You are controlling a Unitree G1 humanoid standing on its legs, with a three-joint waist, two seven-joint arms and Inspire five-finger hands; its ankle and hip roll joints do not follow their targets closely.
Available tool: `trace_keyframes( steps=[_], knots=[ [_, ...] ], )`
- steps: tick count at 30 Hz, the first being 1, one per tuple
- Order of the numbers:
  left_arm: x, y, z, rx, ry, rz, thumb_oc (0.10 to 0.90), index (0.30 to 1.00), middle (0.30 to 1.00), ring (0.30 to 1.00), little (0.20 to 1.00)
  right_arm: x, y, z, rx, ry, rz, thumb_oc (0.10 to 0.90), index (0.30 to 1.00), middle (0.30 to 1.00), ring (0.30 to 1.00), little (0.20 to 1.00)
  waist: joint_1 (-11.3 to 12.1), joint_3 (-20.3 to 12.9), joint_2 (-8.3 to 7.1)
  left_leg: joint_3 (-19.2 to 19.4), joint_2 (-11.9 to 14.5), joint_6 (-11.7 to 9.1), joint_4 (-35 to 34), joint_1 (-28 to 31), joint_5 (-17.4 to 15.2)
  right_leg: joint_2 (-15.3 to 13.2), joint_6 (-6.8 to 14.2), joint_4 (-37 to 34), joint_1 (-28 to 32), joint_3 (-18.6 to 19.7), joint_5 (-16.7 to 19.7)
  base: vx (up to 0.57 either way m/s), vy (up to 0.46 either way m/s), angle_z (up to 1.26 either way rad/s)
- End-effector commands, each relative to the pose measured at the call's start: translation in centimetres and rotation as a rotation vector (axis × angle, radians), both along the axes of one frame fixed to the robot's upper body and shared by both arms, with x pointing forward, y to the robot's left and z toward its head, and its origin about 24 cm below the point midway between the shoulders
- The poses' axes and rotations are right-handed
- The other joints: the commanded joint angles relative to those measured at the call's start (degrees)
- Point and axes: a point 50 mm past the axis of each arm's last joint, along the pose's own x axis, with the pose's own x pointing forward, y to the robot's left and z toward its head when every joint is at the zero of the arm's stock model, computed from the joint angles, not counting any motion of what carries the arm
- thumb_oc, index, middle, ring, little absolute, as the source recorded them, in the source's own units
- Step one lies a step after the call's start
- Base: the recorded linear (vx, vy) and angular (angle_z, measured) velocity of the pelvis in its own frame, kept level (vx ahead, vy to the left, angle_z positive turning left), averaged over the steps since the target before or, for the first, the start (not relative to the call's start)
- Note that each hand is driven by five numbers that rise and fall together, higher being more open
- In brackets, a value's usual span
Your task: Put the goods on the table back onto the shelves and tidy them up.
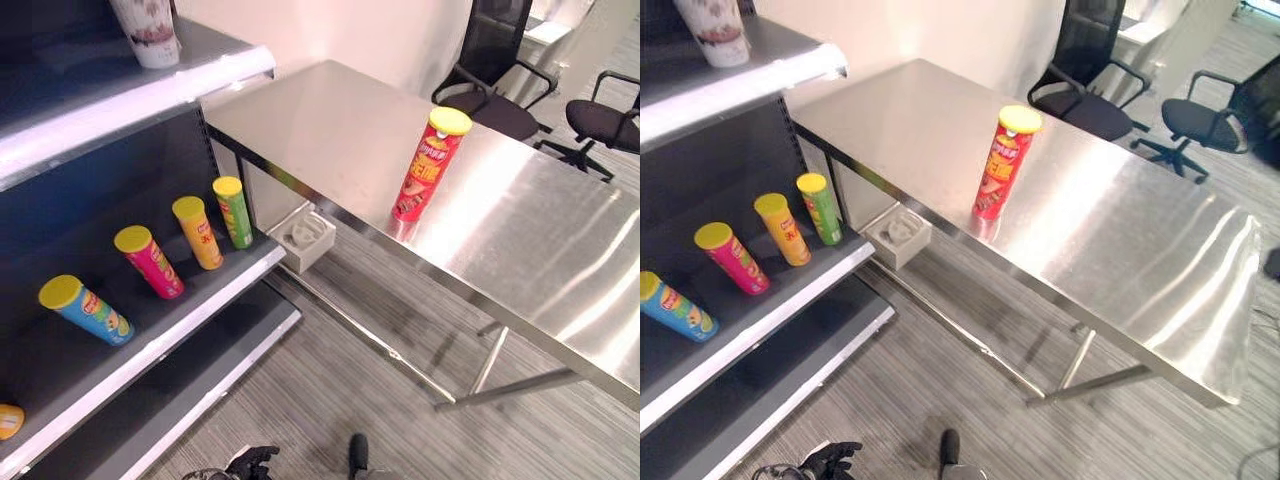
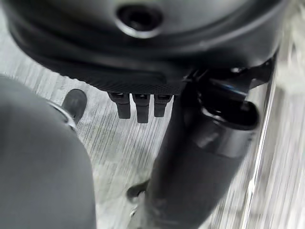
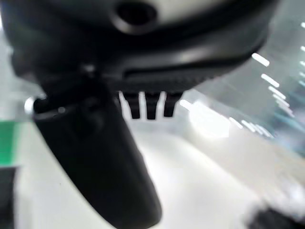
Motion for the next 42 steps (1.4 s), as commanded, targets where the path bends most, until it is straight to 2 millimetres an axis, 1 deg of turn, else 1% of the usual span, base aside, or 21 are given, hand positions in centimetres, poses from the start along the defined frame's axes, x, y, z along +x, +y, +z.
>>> trace_keyframes(
  steps=[1, 4, 5, 6, 7, 11, 14, 18, 19, 20, 22, 25, 26, 27, 28, 29, 30, 32, 35, 39, 42],
  knots=[
    [1.6, 2.3, 1.0, 0.042, -0.084, 0.043, 0.800, 0.900, 0.900, 0.900, 0.900, -1.1, 1.3, 0.5, 0.069, -0.087, 0.158, 0.800, 0.900, 0.900, 0.900, 0.900, -0.19, -1.64, -6.99, -0.56, -2.52, -0.63, 0.26, -0.67, -5.69, -11.85, 9.32, 0.61, 8.83, 0.62, 6.40, 0.00, -0.138, 0.02],
    [1.3, 1.2, 0.7, 0.012, -0.074, 0.031, 0.800, 0.900, 0.900, 0.900, 0.900, -0.8, 2.6, -1.6, 0.120, -0.053, 0.209, 0.800, 0.900, 0.900, 0.900, 0.900, -0.36, -1.59, -5.68, -1.29, -1.59, -1.28, 0.27, -0.27, -4.69, -10.68, 8.95, 0.45, 9.64, 0.23, 2.77, -0.01, -0.109, 0.10],
    [0.8, 0.6, 0.4, -0.005, -0.056, 0.045, 0.800, 0.900, 0.900, 0.900, 0.900, -0.7, 3.4, -2.9, 0.162, -0.060, 0.213, 0.800, 0.900, 0.900, 0.900, 0.900, -0.14, -1.54, -4.59, -1.63, -0.87, -1.58, 0.28, -0.11, -3.98, -9.73, 8.40, 0.36, 10.10, -0.05, 0.14, -0.01, -0.135, 0.23],
    [0.7, 0.4, 0.4, -0.014, -0.057, 0.073, 0.800, 0.900, 0.900, 0.900, 0.900, -0.8, 4.0, -3.5, 0.182, -0.067, 0.215, 0.800, 0.900, 0.900, 0.900, 0.900, 0.03, -1.50, -4.16, -1.97, -0.36, -1.85, 0.30, -0.07, -3.42, -9.13, 7.89, 0.36, 10.42, -0.28, -1.03, -0.02, -0.189, 0.25],
    [0.8, 0.6, 0.4, -0.024, -0.060, 0.132, 0.800, 0.900, 0.900, 0.900, 0.900, -1.2, 4.6, -4.2, 0.195, -0.085, 0.183, 0.800, 0.900, 0.900, 0.900, 0.900, 0.11, -1.44, -3.50, -2.83, 0.66, -2.40, 0.30, -0.08, -2.49, -8.00, 6.84, 0.34, 11.16, -0.72, -3.01, -0.01, -0.145, 0.24],
    [0.0, 0.3, 0.1, -0.045, -0.039, 0.188, 0.800, 0.900, 0.900, 0.900, 0.900, -1.4, 5.1, -5.5, 0.274, -0.095, 0.184, 0.800, 0.900, 0.900, 0.900, 0.900, 0.80, -1.60, -2.33, -4.06, 2.44, -3.30, 0.27, -0.24, -0.91, -6.27, 5.46, 0.30, 12.20, -1.55, -5.64, -0.01, -0.105, 0.27],
    [-0.6, 0.5, 0.0, -0.048, -0.025, 0.231, 0.800, 0.900, 0.900, 0.900, 0.900, -1.2, 5.1, -5.9, 0.277, -0.080, 0.159, 0.800, 0.900, 0.900, 0.900, 0.900, 1.23, -1.75, -1.81, -4.60, 3.37, -3.84, 0.25, 0.14, -0.19, -5.14, 4.65, 0.31, 12.87, -1.83, -6.61, 0.01, -0.095, 0.23],
    [-1.0, 0.7, -0.1, -0.048, -0.022, 0.295, 0.800, 0.900, 0.900, 0.900, 0.900, -1.2, 4.9, -5.7, 0.269, -0.104, 0.095, 0.800, 0.900, 0.900, 0.900, 0.900, 1.68, -1.71, -1.44, -5.19, 4.21, -4.23, 0.29, 0.35, 0.52, -4.03, 3.84, 0.45, 13.50, -1.88, -7.64, 0.02, -0.081, 0.02],
    [-1.3, 0.7, -0.2, -0.043, -0.010, 0.319, 0.800, 0.900, 0.900, 0.900, 0.900, -1.4, 4.7, -5.3, 0.264, -0.145, 0.041, 0.800, 0.900, 0.900, 0.900, 0.900, 1.93, -1.72, -1.15, -5.67, 4.93, -4.50, 0.31, 0.44, 1.10, -3.14, 3.23, 0.53, 14.03, -1.98, -8.45, 0.05, -0.152, -0.01],
    [-1.9, 0.6, -0.4, -0.032, 0.015, 0.309, 0.800, 0.900, 0.900, 0.900, 0.900, -1.5, 4.8, -4.8, 0.263, -0.183, 0.041, 0.800, 0.900, 0.900, 0.900, 0.900, 2.29, -1.75, -1.07, -6.27, 6.12, -4.97, 0.33, 0.65, 1.98, -1.93, 2.44, 0.55, 14.66, -2.05, -9.47, 0.05, -0.153, 0.01],
    [-2.0, 0.5, -0.4, -0.033, 0.018, 0.302, 0.800, 0.900, 0.900, 0.900, 0.900, -1.4, 4.7, -4.8, 0.257, -0.185, 0.038, 0.800, 0.900, 0.900, 0.900, 0.900, 2.43, -1.77, -1.11, -6.32, 6.52, -5.13, 0.35, 0.73, 2.24, -1.50, 2.21, 0.55, 14.86, -2.25, -9.75, 0.02, -0.096, 0.09],
    [-1.8, 0.4, -0.4, -0.035, 0.013, 0.268, 0.800, 0.900, 0.900, 0.900, 0.900, 0.0, 4.5, -4.5, 0.230, -0.144, 0.037, 0.800, 0.900, 0.900, 0.900, 0.900, 3.27, -1.79, -1.45, -7.18, 7.46, -5.46, 0.40, 0.73, 2.62, -0.22, 1.41, 0.76, 15.32, -2.45, -10.63, 0.02, -0.072, 0.07],
    [-1.8, 0.4, -0.4, -0.035, 0.011, 0.261, 0.800, 0.900, 0.900, 0.900, 0.900, 0.3, 4.5, -4.4, 0.222, -0.140, 0.045, 0.800, 0.900, 0.900, 0.900, 0.900, 3.53, -1.58, -1.49, -7.71, 7.30, -5.32, 0.49, 0.87, 2.49, -0.26, 1.36, 0.93, 15.37, -2.22, -10.78, 0.00, 0.000, 0.00],
    [-1.4, 0.3, -0.3, -0.034, -0.003, 0.239, 0.800, 0.900, 0.900, 0.900, 0.900, 0.9, 4.6, -4.3, 0.223, -0.125, 0.066, 0.800, 0.900, 0.900, 0.900, 0.900, 4.56, -1.08, -1.79, -10.30, 6.44, -5.05, 0.74, 0.62, 2.08, -0.33, 1.20, 1.01, 15.36, -1.52, -10.96, -0.08, -0.011, 0.00],
    [-0.8, 0.2, -0.1, -0.037, -0.030, 0.231, 0.800, 0.900, 0.900, 0.900, 0.900, 1.6, 4.6, -4.1, 0.220, -0.119, 0.088, 0.800, 0.900, 0.900, 0.900, 0.900, 5.89, 0.10, -2.15, -13.81, 4.81, -3.85, 1.35, -0.50, 2.00, -0.58, 0.86, 1.46, 14.78, -1.30, -10.34, -0.12, -0.013, -0.16],
    [0.5, 0.4, 0.5, -0.043, -0.095, 0.234, 0.800, 0.900, 0.900, 0.900, 0.900, 2.9, 4.6, -3.7, 0.205, -0.087, 0.125, 0.800, 0.900, 0.900, 0.900, 0.900, 7.59, 1.29, -2.55, -23.92, 1.27, -2.71, 2.92, -2.51, -1.65, -1.37, 1.02, 1.96, 14.07, 0.20, -10.11, -0.09, 0.002, -0.39],
    [0.9, 0.4, 0.6, -0.051, -0.108, 0.236, 0.800, 0.900, 0.900, 0.900, 0.900, 3.3, 4.0, -3.8, 0.211, -0.059, 0.106, 0.800, 0.900, 0.900, 0.900, 0.900, 7.92, 1.26, -2.72, -25.66, 0.52, -2.84, 2.85, -2.52, -2.44, -1.81, 1.01, 2.06, 14.31, 0.40, -10.13, 0.00, 0.026, -0.68],
    [0.7, 0.7, 0.6, -0.046, -0.101, 0.244, 0.800, 0.900, 0.900, 0.900, 0.900, 3.9, 3.1, -3.7, 0.222, -0.034, 0.096, 0.800, 0.900, 0.900, 0.900, 0.900, 8.02, 0.49, -2.90, -26.37, -0.50, -2.70, 2.06, -2.44, -2.22, -2.31, 1.12, 2.17, 14.13, 0.31, -9.73, 0.07, 0.055, -0.39],
    [-0.3, 1.6, 0.5, -0.035, -0.072, 0.271, 0.800, 0.900, 0.900, 0.900, 0.900, 4.8, 2.9, -3.2, 0.260, -0.031, 0.147, 0.800, 0.900, 0.900, 0.900, 0.900, 8.38, -0.24, -2.73, -25.74, -1.67, -2.31, 0.58, -1.16, -2.31, -3.37, 1.62, 3.32, 14.02, 0.12, -9.68, 0.08, 0.054, 0.14],
    [-0.8, 2.4, 0.4, -0.020, -0.056, 0.323, 0.800, 0.900, 0.900, 0.900, 0.900, 5.5, 3.0, -2.6, 0.256, -0.029, 0.162, 0.800, 0.900, 0.900, 0.900, 0.900, 8.45, -0.58, -2.44, -24.47, -1.96, -2.27, 0.14, 0.13, -2.63, -3.83, 1.89, 4.01, 13.86, 0.46, -9.64, 0.06, 0.018, -0.01],
    [-1.1, 2.8, 0.3, -0.023, -0.051, 0.391, 0.800, 0.900, 0.900, 0.900, 0.900, 4.9, 3.6, -2.0, 0.237, -0.068, 0.181, 0.800, 0.900, 0.900, 0.900, 0.900, 8.29, -0.38, -2.07, -23.33, -1.19, -2.29, 0.14, 1.18, -2.71, -3.46, 1.59, 5.66, 13.13, 1.47, -10.62, 0.06, -0.068, -0.13]
  ],
)
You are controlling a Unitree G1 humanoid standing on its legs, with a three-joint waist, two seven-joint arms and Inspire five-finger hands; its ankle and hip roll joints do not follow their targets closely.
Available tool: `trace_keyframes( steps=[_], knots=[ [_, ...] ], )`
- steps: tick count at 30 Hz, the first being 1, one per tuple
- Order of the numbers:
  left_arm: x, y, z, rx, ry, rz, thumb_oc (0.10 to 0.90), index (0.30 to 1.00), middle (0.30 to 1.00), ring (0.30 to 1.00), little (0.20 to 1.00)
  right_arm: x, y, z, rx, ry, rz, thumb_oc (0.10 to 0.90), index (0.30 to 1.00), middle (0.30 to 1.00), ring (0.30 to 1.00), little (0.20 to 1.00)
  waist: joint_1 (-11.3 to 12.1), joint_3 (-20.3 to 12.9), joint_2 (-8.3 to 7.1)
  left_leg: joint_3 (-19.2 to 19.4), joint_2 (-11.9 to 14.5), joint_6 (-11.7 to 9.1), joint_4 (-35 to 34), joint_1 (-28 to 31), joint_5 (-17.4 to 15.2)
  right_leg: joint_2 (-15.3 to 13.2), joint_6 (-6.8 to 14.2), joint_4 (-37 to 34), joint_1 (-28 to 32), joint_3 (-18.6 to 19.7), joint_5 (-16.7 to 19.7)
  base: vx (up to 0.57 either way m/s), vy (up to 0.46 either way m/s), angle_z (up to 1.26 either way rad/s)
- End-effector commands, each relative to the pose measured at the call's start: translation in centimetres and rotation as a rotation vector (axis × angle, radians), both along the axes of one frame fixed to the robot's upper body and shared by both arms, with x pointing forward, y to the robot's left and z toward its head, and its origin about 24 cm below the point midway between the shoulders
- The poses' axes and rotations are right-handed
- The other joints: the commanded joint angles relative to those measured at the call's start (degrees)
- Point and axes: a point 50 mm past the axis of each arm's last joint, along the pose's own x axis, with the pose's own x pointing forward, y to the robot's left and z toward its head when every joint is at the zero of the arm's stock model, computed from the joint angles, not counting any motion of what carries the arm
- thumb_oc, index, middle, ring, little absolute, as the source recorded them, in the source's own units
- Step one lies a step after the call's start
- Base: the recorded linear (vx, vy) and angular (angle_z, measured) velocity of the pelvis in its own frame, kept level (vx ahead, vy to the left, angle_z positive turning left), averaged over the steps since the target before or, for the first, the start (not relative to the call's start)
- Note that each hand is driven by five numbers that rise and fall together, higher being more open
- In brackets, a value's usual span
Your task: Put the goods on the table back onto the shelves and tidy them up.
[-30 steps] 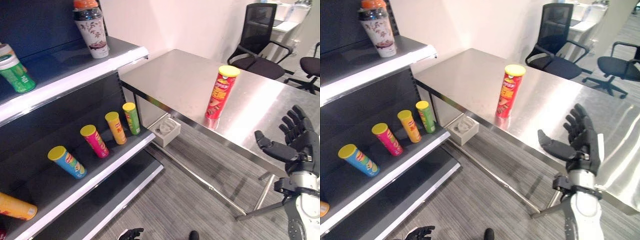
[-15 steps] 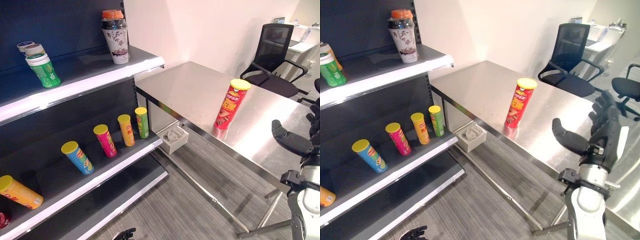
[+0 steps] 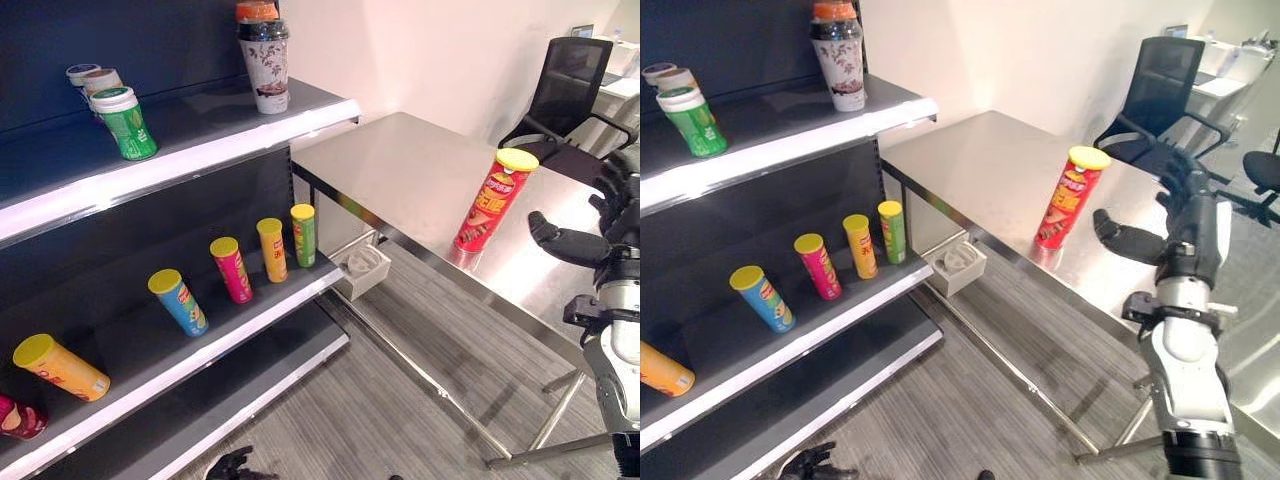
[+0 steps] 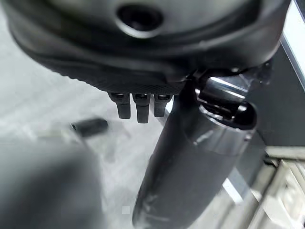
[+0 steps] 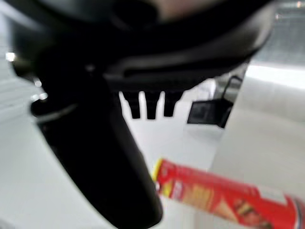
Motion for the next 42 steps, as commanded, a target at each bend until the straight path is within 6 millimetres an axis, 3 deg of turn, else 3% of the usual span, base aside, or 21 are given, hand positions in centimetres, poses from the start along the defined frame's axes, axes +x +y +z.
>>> trace_keyframes(
  steps=[1, 3, 6, 7, 8, 9, 10, 11, 12, 13, 15, 18, 22, 29, 34, 42],
  knots=[
    [1.3, -0.1, 0.3, -0.014, -0.055, 0.038, 0.800, 0.900, 0.900, 0.900, 0.900, -1.1, 1.7, 7.2, -0.049, -0.384, 0.062, 0.800, 0.900, 0.900, 0.900, 0.900, 0.34, -0.73, -2.02, 1.60, 3.94, -0.33, 1.01, -1.70, 0.19, 2.72, -2.10, 7.28, 4.30, 1.74, -12.55, 0.04, -0.220, -0.13],
    [1.6, -0.2, 0.4, -0.021, -0.074, 0.054, 0.800, 0.900, 0.900, 0.900, 0.900, -2.0, 3.1, 7.6, -0.065, -0.440, 0.115, 0.800, 0.900, 0.900, 0.900, 0.900, -0.13, 0.97, -2.71, 1.95, 6.39, -0.19, 7.52, -2.57, -0.76, 5.02, -3.93, 8.81, 3.50, 4.18, -14.21, 0.03, -0.286, -0.20],
    [1.7, -0.2, 0.4, -0.028, -0.081, 0.076, 0.800, 0.900, 0.900, 0.900, 0.900, -2.7, 3.7, 7.3, -0.066, -0.449, 0.145, 0.800, 0.900, 0.900, 0.900, 0.900, -0.12, 1.80, -3.16, 1.23, 7.95, 0.53, 11.62, -3.51, 0.59, 6.83, -5.26, 8.81, 3.67, 5.45, -14.48, 0.04, -0.230, -0.44],
    [1.5, -0.1, 0.5, -0.046, -0.098, 0.139, 0.800, 0.900, 0.900, 0.900, 0.900, -3.6, 4.5, 6.7, -0.046, -0.457, 0.190, 0.800, 0.900, 0.900, 0.900, 0.900, -0.07, 2.72, -3.82, 0.05, 10.32, 1.46, 17.33, -4.64, 4.36, 9.13, -6.74, 8.68, 4.80, 7.32, -14.95, 0.04, -0.214, -0.57],
    [1.5, 0.0, 0.5, -0.045, -0.098, 0.138, 0.800, 0.900, 0.900, 0.900, 0.900, -3.7, 4.5, 6.6, -0.045, -0.457, 0.190, 0.800, 0.900, 0.900, 0.900, 0.900, -0.01, 2.64, -3.81, 0.03, 10.44, 1.47, 17.34, -4.85, 4.59, 9.26, -6.85, 8.58, 4.64, 7.34, -14.70, 0.07, -0.438, -1.03],
    [1.7, 0.0, 0.6, -0.064, -0.121, 0.211, 0.800, 0.900, 0.900, 0.900, 0.900, -4.3, 5.2, 5.7, -0.010, -0.441, 0.232, 0.800, 0.900, 0.900, 0.900, 0.900, 0.47, 4.26, -4.74, -3.01, 12.73, 2.98, 25.38, -8.88, 9.81, 10.94, -8.26, 8.64, 5.67, 8.74, -14.93, 0.00, -0.316, -1.04],
    [1.9, 0.0, 0.7, -0.068, -0.134, 0.236, 0.800, 0.900, 0.900, 0.900, 0.900, -4.7, 5.5, 5.4, -0.002, -0.432, 0.253, 0.800, 0.900, 0.900, 0.900, 0.900, 0.27, 4.46, -5.17, -3.74, 12.59, 4.00, 28.11, -11.00, 9.58, 11.41, -8.70, 8.52, 5.60, 9.17, -14.99, -0.02, -0.397, -1.10],
    [2.5, -0.2, 0.9, -0.067, -0.157, 0.229, 0.800, 0.900, 0.900, 0.900, 0.900, -5.0, 6.4, 5.3, 0.000, -0.436, 0.293, 0.800, 0.900, 0.900, 0.900, 0.900, 1.04, 5.25, -5.90, -6.56, 6.41, 6.03, 32.14, -17.31, 5.73, 11.27, -9.07, 8.57, 5.66, 10.81, -15.17, 0.03, -0.143, -0.86],
    [3.0, -0.8, 0.9, -0.069, -0.167, 0.175, 0.800, 0.900, 0.900, 0.900, 0.900, -5.1, 7.3, 5.4, 0.021, -0.454, 0.359, 0.800, 0.900, 0.900, 0.900, 0.900, 1.98, 5.10, -5.85, -7.94, -0.82, 6.50, 27.46, -20.59, 1.76, 11.28, -8.33, 8.11, 6.27, 12.95, -15.08, 0.23, 0.011, -0.94],
    [3.5, -2.1, 0.9, -0.064, -0.163, 0.055, 0.800, 0.900, 0.900, 0.900, 0.900, -5.4, 7.8, 5.9, 0.006, -0.487, 0.383, 0.800, 0.900, 0.900, 0.900, 0.900, 2.97, 4.84, -4.50, -6.80, -3.66, 4.24, 16.51, -23.97, 4.84, 11.95, -7.12, 7.06, 7.80, 14.19, -16.00, 0.33, 0.108, -1.55],
    [4.0, -2.5, 1.0, -0.056, -0.180, 0.041, 0.800, 0.900, 0.900, 0.900, 0.900, -5.3, 8.2, 6.3, -0.009, -0.508, 0.386, 0.800, 0.900, 0.900, 0.900, 0.900, 3.99, 5.41, -3.91, -7.93, -4.58, 2.84, 10.62, -25.18, 6.35, 11.54, -6.98, 7.02, 8.72, 15.08, -16.52, 0.24, 0.067, -1.17],
    [4.1, -3.1, 0.8, -0.076, -0.169, 0.066, 0.800, 0.900, 0.900, 0.900, 0.900, -5.1, 9.1, 5.9, 0.003, -0.485, 0.431, 0.800, 0.900, 0.900, 0.900, 0.900, 2.82, 3.12, -2.44, -8.69, -4.49, 3.17, 5.71, -19.74, 6.40, 11.47, -6.31, 7.13, 10.33, 15.71, -18.47, 0.20, 0.099, -0.77],
    [4.7, -3.3, 0.9, -0.055, -0.168, 0.001, 0.800, 0.900, 0.900, 0.900, 0.900, -4.9, 10.0, 6.1, -0.014, -0.473, 0.489, 0.800, 0.900, 0.900, 0.900, 0.900, 1.72, 0.49, -2.50, -6.49, -4.90, 2.80, 4.47, -17.14, 6.22, 9.13, -5.53, 6.47, 10.61, 15.66, -18.70, 0.22, 0.108, -0.26],
    [4.2, -3.3, 0.7, -0.058, -0.156, 0.007, 0.800, 0.900, 0.900, 0.900, 0.900, -4.5, 10.3, 6.8, -0.049, -0.475, 0.537, 0.800, 0.900, 0.900, 0.900, 0.900, 1.80, -0.42, -1.92, -5.34, -5.46, 3.50, 3.14, -14.64, 5.44, 7.46, -4.51, 6.37, 9.91, 15.47, -17.96, 0.05, 0.055, -0.11],
    [3.9, -2.7, 0.7, -0.051, -0.159, 0.072, 0.800, 0.900, 0.900, 0.900, 0.900, -4.5, 10.0, 6.1, -0.033, -0.439, 0.514, 0.800, 0.900, 0.900, 0.900, 0.900, 2.30, -0.30, -2.04, -6.36, -5.11, 3.04, 3.26, -14.67, 6.62, 8.40, -5.05, 6.51, 10.12, 14.50, -18.54, -0.08, -0.039, 0.22],
    [3.2, -2.6, 0.7, -0.027, -0.147, -0.038, 0.800, 0.900, 0.900, 0.900, 0.900, -5.2, 9.2, 4.9, -0.001, -0.404, 0.480, 0.800, 0.900, 0.900, 0.900, 0.900, 3.63, 1.90, -1.45, -8.81, -3.60, 1.10, 2.07, -16.69, 12.03, 11.90, -6.84, 7.23, 10.52, 12.15, -19.87, -0.18, -0.074, 0.38]
  ],
)
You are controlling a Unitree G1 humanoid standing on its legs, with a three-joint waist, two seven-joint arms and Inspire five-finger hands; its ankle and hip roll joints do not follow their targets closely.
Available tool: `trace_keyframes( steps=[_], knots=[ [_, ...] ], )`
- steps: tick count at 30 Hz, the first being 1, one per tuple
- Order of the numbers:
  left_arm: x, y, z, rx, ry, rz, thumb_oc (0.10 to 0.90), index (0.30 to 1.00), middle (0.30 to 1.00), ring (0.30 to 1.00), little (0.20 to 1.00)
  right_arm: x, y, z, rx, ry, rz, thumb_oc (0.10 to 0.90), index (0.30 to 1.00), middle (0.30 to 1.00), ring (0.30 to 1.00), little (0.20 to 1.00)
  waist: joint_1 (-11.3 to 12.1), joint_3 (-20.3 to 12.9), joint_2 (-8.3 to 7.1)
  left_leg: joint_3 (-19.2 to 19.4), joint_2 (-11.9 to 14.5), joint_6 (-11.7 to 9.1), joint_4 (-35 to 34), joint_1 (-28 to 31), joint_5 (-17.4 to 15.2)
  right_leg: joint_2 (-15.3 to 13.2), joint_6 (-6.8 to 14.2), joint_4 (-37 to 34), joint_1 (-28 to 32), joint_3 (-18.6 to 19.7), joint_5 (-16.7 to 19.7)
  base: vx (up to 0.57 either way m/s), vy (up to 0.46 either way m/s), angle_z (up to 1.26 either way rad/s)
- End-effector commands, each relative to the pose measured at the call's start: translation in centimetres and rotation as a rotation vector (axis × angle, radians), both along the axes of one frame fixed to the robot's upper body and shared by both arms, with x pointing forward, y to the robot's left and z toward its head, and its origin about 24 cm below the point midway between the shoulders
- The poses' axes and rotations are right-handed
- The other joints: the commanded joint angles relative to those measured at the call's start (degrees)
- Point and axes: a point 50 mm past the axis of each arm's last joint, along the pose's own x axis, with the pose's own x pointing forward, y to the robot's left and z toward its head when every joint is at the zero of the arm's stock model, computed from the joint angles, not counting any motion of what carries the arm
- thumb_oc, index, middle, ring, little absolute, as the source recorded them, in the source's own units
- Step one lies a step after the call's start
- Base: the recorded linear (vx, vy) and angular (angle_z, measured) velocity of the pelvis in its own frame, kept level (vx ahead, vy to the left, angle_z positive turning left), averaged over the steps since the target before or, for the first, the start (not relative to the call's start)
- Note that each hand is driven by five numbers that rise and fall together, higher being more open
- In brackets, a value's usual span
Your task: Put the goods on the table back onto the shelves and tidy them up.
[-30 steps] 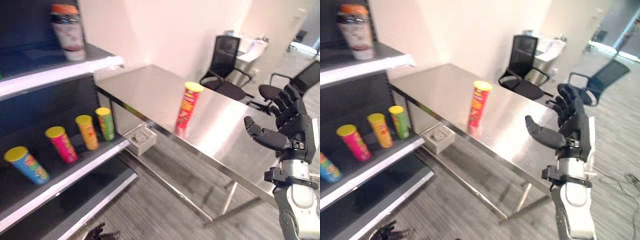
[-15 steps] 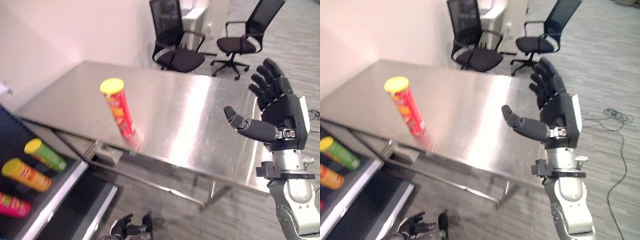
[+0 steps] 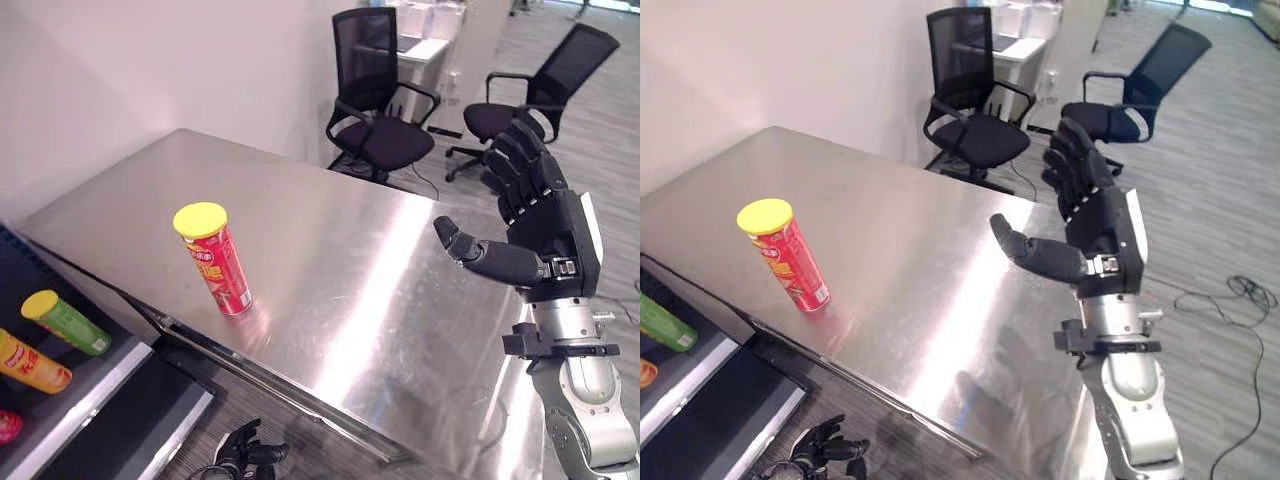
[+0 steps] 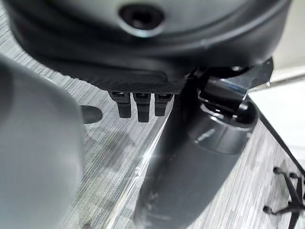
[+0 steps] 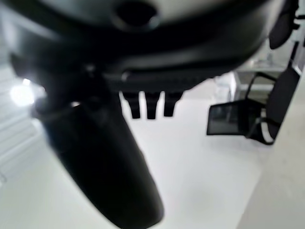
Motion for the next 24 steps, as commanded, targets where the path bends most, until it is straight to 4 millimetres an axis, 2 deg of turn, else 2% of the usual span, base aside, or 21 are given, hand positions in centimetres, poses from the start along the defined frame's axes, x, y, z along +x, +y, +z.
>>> trace_keyframes(
  steps=[1, 3, 5, 6, 7, 8, 10, 11, 12, 13, 15, 18, 19, 20, 23, 24],
  knots=[
    [0.1, -0.1, 0.2, 0.040, -0.019, -0.116, 0.800, 0.900, 0.900, 0.900, 0.900, -1.3, -0.9, 4.2, -0.032, -0.248, -0.021, 0.800, 0.900, 0.900, 0.900, 0.900, 1.21, 0.95, 1.78, -1.71, -1.47, -6.69, -6.15, -7.93, 4.75, -0.47, -4.52, 5.82, -2.22, -0.25, -7.47, -0.30, -0.038, 0.42],
    [0.7, 0.5, 0.6, 0.045, -0.047, -0.084, 0.800, 0.900, 0.900, 0.900, 0.900, -1.2, -0.9, 4.0, -0.029, -0.241, -0.033, 0.800, 0.900, 0.900, 0.900, 0.900, 0.76, 2.46, 1.30, 0.62, -1.21, -5.65, -2.60, -8.93, 2.19, -1.60, -4.50, 7.10, -3.59, -2.28, -7.14, -0.38, -0.009, 0.53],
    [1.0, 0.7, 0.8, 0.035, -0.069, -0.037, 0.800, 0.900, 0.900, 0.900, 0.900, -1.2, -1.0, 3.8, -0.025, -0.231, -0.050, 0.800, 0.900, 0.900, 0.900, 0.900, -0.42, 2.53, 0.74, 4.11, 0.54, -3.69, 2.44, -8.47, -2.61, -3.58, -3.99, 7.50, -5.72, -4.30, -5.55, -0.33, 0.126, 0.89],
    [1.0, 0.4, 0.7, 0.034, -0.069, -0.035, 0.800, 0.900, 0.900, 0.900, 0.900, -1.1, -1.1, 3.7, -0.024, -0.223, -0.061, 0.800, 0.900, 0.900, 0.900, 0.900, -1.83, 1.85, 0.38, 3.98, 1.99, -3.42, 5.50, -6.18, -6.70, -6.05, -3.12, 7.23, -7.53, -5.38, -3.48, -0.31, 0.322, 0.96],
    [1.2, 0.0, 0.7, 0.045, -0.069, -0.073, 0.800, 0.900, 0.900, 0.900, 0.900, -1.0, -1.3, 3.9, -0.038, -0.227, -0.076, 0.800, 0.900, 0.900, 0.900, 0.900, -3.19, 1.20, 0.50, 3.08, 5.39, -4.36, 6.18, -2.85, -8.38, -8.07, -1.99, 6.48, -8.35, -5.72, -2.23, -0.22, 0.277, 0.89],
    [1.3, 0.0, 0.7, 0.045, -0.070, -0.073, 0.800, 0.900, 0.900, 0.900, 0.900, -1.0, -1.3, 3.9, -0.039, -0.228, -0.076, 0.800, 0.900, 0.900, 0.900, 0.900, -3.22, 1.15, 0.57, 3.04, 5.41, -4.33, 6.00, -2.95, -8.12, -8.01, -2.02, 6.35, -8.46, -5.76, -2.01, -0.08, 0.288, 0.30],
    [0.9, -0.5, 0.3, 0.070, -0.029, -0.154, 0.800, 0.900, 0.900, 0.900, 0.900, -1.0, -1.4, 4.4, -0.064, -0.250, -0.088, 0.800, 0.900, 0.900, 0.900, 0.900, -5.13, -0.29, 2.44, 3.20, 9.66, -5.82, 1.37, 3.56, -7.74, -9.14, -0.59, 6.59, -10.17, -5.82, -2.17, 0.03, 0.311, 0.23],
    [0.6, -0.6, 0.1, 0.079, -0.007, -0.186, 0.800, 0.900, 0.900, 0.900, 0.900, -1.2, -1.7, 4.4, -0.070, -0.250, -0.108, 0.800, 0.900, 0.900, 0.900, 0.900, -5.68, -0.72, 3.37, 2.77, 9.82, -6.34, -1.99, 4.64, -7.18, -9.44, -0.10, 7.01, -10.87, -5.83, -2.17, 0.06, 0.388, 0.22],
    [0.4, -0.9, -0.1, 0.090, 0.017, -0.231, 0.800, 0.900, 0.900, 0.900, 0.900, -1.4, -1.9, 4.4, -0.079, -0.251, -0.128, 0.800, 0.900, 0.900, 0.900, 0.900, -6.27, -1.41, 4.32, 4.07, 9.71, -7.22, -6.69, 5.92, -6.29, -10.19, 0.70, 7.78, -11.22, -6.07, -2.52, 0.05, 0.424, 0.34],
    [0.3, -1.1, -0.2, 0.099, 0.021, -0.274, 0.800, 0.900, 0.900, 0.900, 0.900, -1.6, -2.2, 4.6, -0.086, -0.266, -0.156, 0.800, 0.900, 0.900, 0.900, 0.900, -7.02, -1.90, 5.12, 5.65, 9.29, -8.19, -8.72, 6.25, -6.82, -11.39, 1.63, 7.95, -11.44, -6.42, -2.04, 0.06, 0.402, 0.44],
    [0.3, -1.1, -0.1, 0.103, 0.014, -0.302, 0.800, 0.900, 0.900, 0.900, 0.900, -1.8, -2.7, 4.5, -0.086, -0.265, -0.199, 0.800, 0.900, 0.900, 0.900, 0.900, -7.33, -2.57, 5.63, 6.13, 7.43, -8.80, -8.72, 5.95, -8.24, -13.34, 2.69, 7.31, -11.66, -6.63, -0.44, 0.07, 0.345, 0.36],
    [0.6, -0.4, 0.1, 0.108, -0.009, -0.253, 0.800, 0.900, 0.900, 0.900, 0.900, -1.5, -2.5, 4.3, -0.092, -0.261, -0.228, 0.800, 0.900, 0.900, 0.900, 0.900, -6.72, -2.52, 4.95, 7.37, 4.96, -7.68, -8.72, 6.94, -9.78, -16.01, 4.14, 5.21, -10.98, -6.21, 2.34, 0.09, 0.247, -0.01],
    [0.6, -0.4, 0.2, 0.108, -0.009, -0.252, 0.800, 0.900, 0.900, 0.900, 0.900, -1.4, -2.5, 4.3, -0.092, -0.261, -0.228, 0.800, 0.900, 0.900, 0.900, 0.900, -6.67, -2.46, 4.82, 7.50, 4.83, -7.61, -8.72, 7.04, -9.83, -16.13, 4.22, 5.07, -10.91, -6.10, 2.44, 0.04, 0.190, -0.15],
    [0.9, 0.0, 0.4, 0.116, -0.025, -0.211, 0.800, 0.900, 0.900, 0.900, 0.900, -1.2, -2.1, 4.5, -0.088, -0.278, -0.230, 0.800, 0.900, 0.900, 0.900, 0.900, -5.94, -1.65, 3.76, 7.99, 3.54, -6.50, -8.25, 7.08, -10.83, -17.56, 4.84, 4.13, -11.05, -5.05, 3.96, 0.02, 0.176, -0.28],
    [1.7, 0.1, 0.7, 0.118, -0.053, -0.199, 0.800, 0.900, 0.900, 0.900, 0.900, -1.4, -2.1, 4.9, -0.108, -0.296, -0.239, 0.800, 0.900, 0.900, 0.900, 0.900, -5.26, 0.11, 2.11, 7.38, 2.61, -5.77, -0.88, 3.24, -13.61, -19.16, 5.11, 2.94, -11.59, -4.49, 5.35, -0.04, 0.125, -0.23],
    [1.7, 0.1, 0.7, 0.118, -0.053, -0.199, 0.800, 0.900, 0.900, 0.900, 0.900, -1.4, -2.1, 4.9, -0.108, -0.297, -0.239, 0.800, 0.900, 0.900, 0.900, 0.900, -5.28, 0.04, 2.11, 7.32, 2.63, -5.75, -0.63, 3.03, -13.74, -19.16, 5.12, 2.93, -11.65, -4.52, 5.36, -0.05, 0.077, -0.14]
  ],
)
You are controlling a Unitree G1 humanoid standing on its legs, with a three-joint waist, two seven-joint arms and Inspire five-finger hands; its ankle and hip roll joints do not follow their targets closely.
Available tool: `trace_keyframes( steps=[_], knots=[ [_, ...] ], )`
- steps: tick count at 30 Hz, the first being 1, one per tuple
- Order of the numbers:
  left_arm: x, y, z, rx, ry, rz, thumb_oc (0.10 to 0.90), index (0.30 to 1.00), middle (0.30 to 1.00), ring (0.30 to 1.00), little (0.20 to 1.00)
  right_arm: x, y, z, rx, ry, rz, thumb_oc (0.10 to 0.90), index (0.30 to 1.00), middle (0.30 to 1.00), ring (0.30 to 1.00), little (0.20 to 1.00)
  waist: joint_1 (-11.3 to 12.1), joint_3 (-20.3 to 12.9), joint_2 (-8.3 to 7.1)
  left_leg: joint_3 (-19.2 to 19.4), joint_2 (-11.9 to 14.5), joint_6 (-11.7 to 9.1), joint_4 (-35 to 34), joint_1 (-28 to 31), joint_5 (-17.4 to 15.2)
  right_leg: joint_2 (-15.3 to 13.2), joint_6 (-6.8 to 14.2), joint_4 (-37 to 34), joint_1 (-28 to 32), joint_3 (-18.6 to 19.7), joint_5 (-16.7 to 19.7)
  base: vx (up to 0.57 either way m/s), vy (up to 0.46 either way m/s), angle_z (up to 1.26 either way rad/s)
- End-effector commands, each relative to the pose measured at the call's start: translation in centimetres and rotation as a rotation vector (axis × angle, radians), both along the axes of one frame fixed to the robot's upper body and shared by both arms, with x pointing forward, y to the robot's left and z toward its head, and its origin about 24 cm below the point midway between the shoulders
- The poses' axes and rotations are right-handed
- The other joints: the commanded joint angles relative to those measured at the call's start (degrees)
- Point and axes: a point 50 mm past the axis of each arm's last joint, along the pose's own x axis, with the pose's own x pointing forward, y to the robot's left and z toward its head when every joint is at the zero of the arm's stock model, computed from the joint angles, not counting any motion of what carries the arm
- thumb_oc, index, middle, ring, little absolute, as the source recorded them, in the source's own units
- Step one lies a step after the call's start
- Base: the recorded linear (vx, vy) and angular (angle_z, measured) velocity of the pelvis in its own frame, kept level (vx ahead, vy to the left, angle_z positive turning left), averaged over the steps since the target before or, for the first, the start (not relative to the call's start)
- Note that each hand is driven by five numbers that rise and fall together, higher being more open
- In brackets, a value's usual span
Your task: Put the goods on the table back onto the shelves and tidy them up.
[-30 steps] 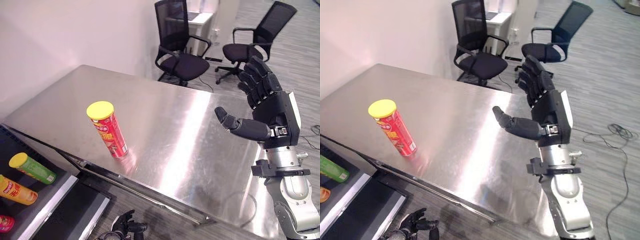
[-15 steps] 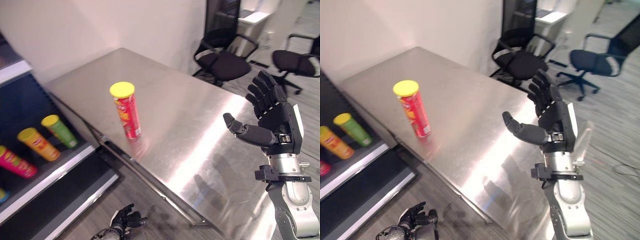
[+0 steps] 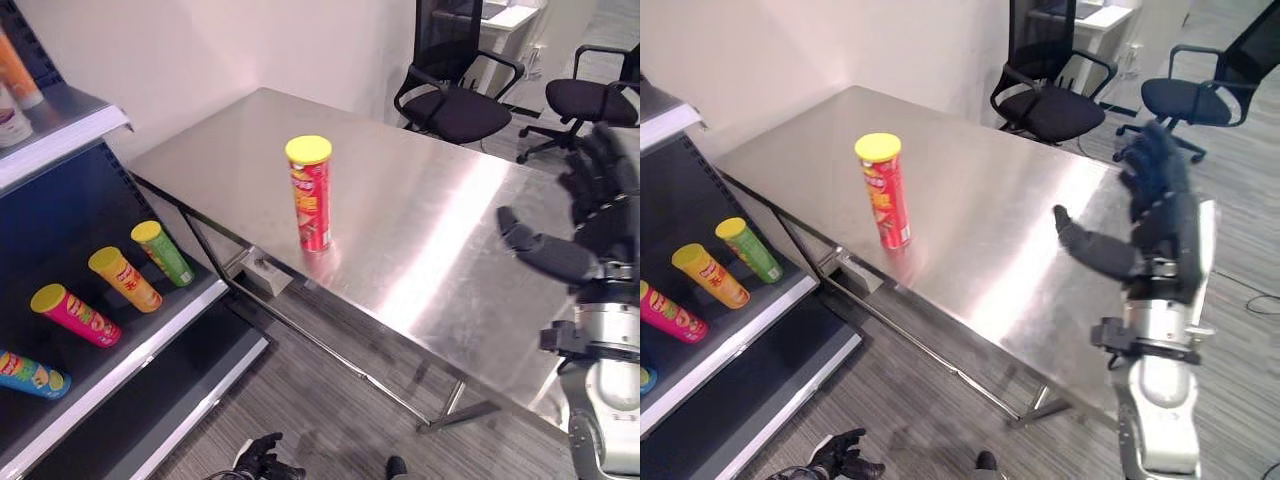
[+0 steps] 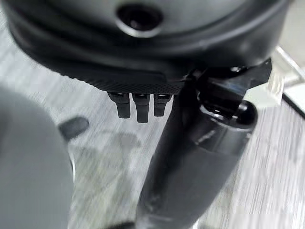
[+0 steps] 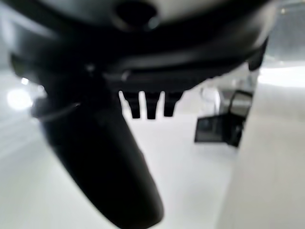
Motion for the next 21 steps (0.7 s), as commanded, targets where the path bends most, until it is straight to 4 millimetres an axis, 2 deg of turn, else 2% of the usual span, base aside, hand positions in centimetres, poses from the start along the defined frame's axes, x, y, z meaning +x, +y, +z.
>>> trace_keyframes(
  steps=[1, 2, 5, 6, 8, 10, 11, 12, 13, 14, 15, 16, 17, 19, 21],
  knots=[
    [1.9, 1.1, 1.1, 0.024, -0.108, 0.011, 0.800, 0.900, 0.900, 0.900, 0.900, -1.5, -0.1, 5.3, -0.096, -0.304, -0.042, 0.800, 0.900, 0.900, 0.900, 0.900, 0.56, -0.82, -0.88, -4.50, 5.03, -0.82, 9.32, -9.98, -2.66, -4.20, 2.46, -2.99, 5.28, -1.51, 1.24, -0.10, 0.123, -0.04],
    [2.6, 0.8, 1.4, 0.025, -0.133, -0.040, 0.800, 0.900, 0.900, 0.900, 0.900, -1.5, -0.3, 5.7, -0.096, -0.323, -0.056, 0.800, 0.900, 0.900, 0.900, 0.900, 0.54, 0.15, -1.32, -5.02, 4.36, -0.52, 12.28, -12.95, -4.14, -5.34, 2.97, -3.46, 4.33, -1.46, 2.67, -0.10, 0.131, 0.03],
    [3.6, 0.9, 2.0, 0.025, -0.173, -0.057, 0.800, 0.900, 0.900, 0.900, 0.900, -1.3, -0.3, 5.7, -0.081, -0.328, -0.058, 0.800, 0.900, 0.900, 0.900, 0.900, 0.58, 0.40, -1.36, -5.65, 3.08, 0.95, 14.71, -16.00, -5.89, -6.52, 3.38, -2.95, 2.43, -1.24, 3.57, -0.06, 0.204, 0.17],
    [3.8, 1.1, 2.1, 0.022, -0.176, -0.039, 0.800, 0.900, 0.900, 0.900, 0.900, -1.1, -0.2, 5.3, -0.066, -0.313, -0.057, 0.800, 0.900, 0.900, 0.900, 0.900, 0.62, 0.75, -1.21, -6.01, 1.73, 2.67, 13.59, -15.71, -6.19, -7.17, 2.81, 1.07, 0.20, -0.41, 4.47, 0.03, 0.316, 0.02],
    [3.3, 1.5, 1.9, 0.025, -0.154, -0.018, 0.800, 0.900, 0.900, 0.900, 0.900, -0.8, 0.2, 5.0, -0.047, -0.304, -0.045, 0.800, 0.900, 0.900, 0.900, 0.900, 0.51, 1.68, -0.77, -4.97, 0.80, 4.36, 11.77, -13.89, -6.09, -7.52, 1.74, 6.96, -2.32, -0.37, 6.56, 0.04, 0.293, -0.06],
    [2.5, 1.7, 1.5, 0.026, -0.121, -0.007, 0.800, 0.900, 0.900, 0.900, 0.900, -0.5, 0.9, 4.9, -0.043, -0.298, -0.021, 0.800, 0.900, 0.900, 0.900, 0.900, 1.41, 2.38, -0.02, -2.22, 0.17, 5.53, 8.71, -10.66, -5.66, -9.89, 0.90, 12.17, -3.67, -5.90, 7.68, 0.08, 0.289, -0.48],
    [2.2, 1.8, 1.4, 0.032, -0.110, -0.009, 0.800, 0.900, 0.900, 0.900, 0.900, -0.4, 1.1, 4.7, -0.043, -0.291, -0.014, 0.800, 0.900, 0.900, 0.900, 0.900, 1.84, 2.15, 0.59, -1.78, 0.14, 5.40, 7.21, -9.02, -6.42, -9.97, 1.59, 14.09, -3.37, -8.54, 6.21, 0.11, 0.198, -0.86],
    [2.2, 1.8, 1.4, 0.032, -0.109, -0.009, 0.800, 0.900, 0.900, 0.900, 0.900, -0.4, 1.1, 4.7, -0.043, -0.290, -0.014, 0.800, 0.900, 0.900, 0.900, 0.900, 1.75, 2.24, 0.62, -1.83, 0.12, 5.37, 6.93, -8.69, -6.40, -10.00, 1.62, 14.31, -3.20, -8.61, 5.96, 0.13, 0.187, -1.02],
    [1.8, 1.7, 1.3, 0.030, -0.095, -0.016, 0.800, 0.900, 0.900, 0.900, 0.900, -0.3, 1.1, 4.5, -0.052, -0.272, -0.010, 0.800, 0.900, 0.900, 0.900, 0.900, 1.50, 2.03, 0.99, -1.32, -0.48, 5.54, 4.57, -7.22, -5.64, -8.32, 1.19, 15.82, -3.59, -10.28, 4.01, 0.12, 0.221, -0.91],
    [1.3, 1.6, 1.0, 0.019, -0.071, -0.017, 0.800, 0.900, 0.900, 0.900, 0.900, -0.4, 0.8, 4.3, -0.062, -0.259, -0.017, 0.800, 0.900, 0.900, 0.900, 0.900, 0.09, 1.79, 0.99, -1.07, -1.59, 5.81, 2.43, -5.68, -4.59, 0.03, -0.31, 14.79, -4.79, -8.21, -1.63, 0.04, 0.196, -0.73],
    [1.3, 1.5, 1.0, 0.017, -0.070, -0.017, 0.800, 0.900, 0.900, 0.900, 0.900, -0.5, 0.8, 4.3, -0.063, -0.259, -0.017, 0.800, 0.900, 0.900, 0.900, 0.900, 0.40, 1.96, 1.08, 0.06, -1.20, 5.79, 2.30, -6.01, -3.37, 0.31, -1.44, 14.45, -5.11, -8.95, -0.87, 0.02, 0.127, -0.48],
    [1.1, 1.5, 0.9, 0.005, -0.067, -0.004, 0.800, 0.900, 0.900, 0.900, 0.900, -0.6, 0.6, 4.3, -0.058, -0.263, -0.023, 0.800, 0.900, 0.900, 0.900, 0.900, -0.11, 1.93, 0.77, -0.04, -1.81, 5.81, 2.10, -5.80, -3.37, 3.81, -0.96, 12.87, -5.41, -6.97, -2.23, 0.02, 0.008, -0.33],
    [1.0, 1.5, 0.8, -0.004, -0.062, 0.014, 0.800, 0.900, 0.900, 0.900, 0.900, -1.0, 0.7, 4.6, -0.055, -0.288, -0.011, 0.800, 0.900, 0.900, 0.900, 0.900, -0.25, 1.86, 0.11, 0.06, -3.10, 6.00, 2.22, -4.80, -4.39, 8.83, -2.25, 10.18, -5.07, -4.71, -3.46, 0.10, 0.037, -0.31],
    [1.4, 1.6, 0.9, -0.002, -0.075, 0.038, 0.800, 0.900, 0.900, 0.900, 0.900, -1.4, 0.8, 4.1, -0.052, -0.268, -0.005, 0.800, 0.900, 0.900, 0.900, 0.900, -1.04, 1.59, -0.68, -1.06, -4.29, 6.18, 3.39, -4.43, -5.99, 11.79, -3.19, 7.52, -3.98, 0.51, -3.82, 0.10, -0.015, -0.03],
    [1.6, 1.7, 1.0, 0.003, -0.082, 0.055, 0.800, 0.900, 0.900, 0.900, 0.900, -1.4, 0.9, 4.1, -0.045, -0.272, -0.001, 0.800, 0.900, 0.900, 0.900, 0.900, -1.03, 1.55, -1.14, -0.73, -4.56, 6.20, 4.85, -4.61, -6.79, 12.30, -3.43, 5.75, -2.67, 1.79, -3.13, 0.08, -0.048, 0.26]
  ],
)
